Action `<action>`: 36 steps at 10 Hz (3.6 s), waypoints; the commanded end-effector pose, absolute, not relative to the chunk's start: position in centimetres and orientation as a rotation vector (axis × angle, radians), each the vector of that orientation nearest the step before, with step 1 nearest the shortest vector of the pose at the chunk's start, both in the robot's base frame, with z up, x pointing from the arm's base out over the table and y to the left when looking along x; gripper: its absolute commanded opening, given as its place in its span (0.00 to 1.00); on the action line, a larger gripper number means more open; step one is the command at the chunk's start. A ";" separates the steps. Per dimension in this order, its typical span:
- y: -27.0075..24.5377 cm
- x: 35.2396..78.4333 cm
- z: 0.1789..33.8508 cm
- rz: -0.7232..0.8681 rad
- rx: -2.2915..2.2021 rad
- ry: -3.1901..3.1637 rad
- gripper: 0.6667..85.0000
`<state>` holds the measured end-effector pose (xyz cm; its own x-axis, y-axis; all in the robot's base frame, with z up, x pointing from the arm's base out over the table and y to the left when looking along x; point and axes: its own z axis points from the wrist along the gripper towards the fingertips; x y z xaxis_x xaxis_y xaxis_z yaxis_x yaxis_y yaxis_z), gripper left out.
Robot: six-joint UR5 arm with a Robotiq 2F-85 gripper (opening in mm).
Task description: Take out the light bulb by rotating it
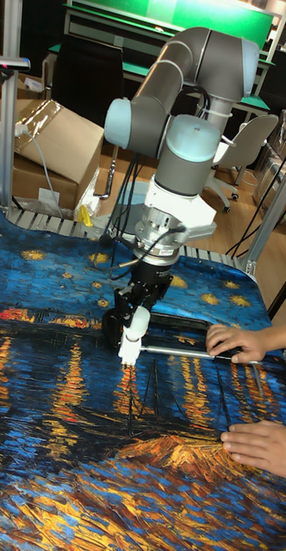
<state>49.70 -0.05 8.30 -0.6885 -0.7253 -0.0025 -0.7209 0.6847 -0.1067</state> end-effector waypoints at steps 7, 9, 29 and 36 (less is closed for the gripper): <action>2.9 51.6 8.1 -0.266 -1.648 2.536 0.60; 2.5 50.9 8.0 -0.210 -1.708 2.514 0.83; 4.0 47.2 9.7 0.152 -0.233 3.149 0.83; 2.8 47.6 9.2 0.099 -0.096 3.148 0.71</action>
<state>47.45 2.93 9.24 -0.9953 -0.0963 0.0113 -0.0955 0.9936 0.0600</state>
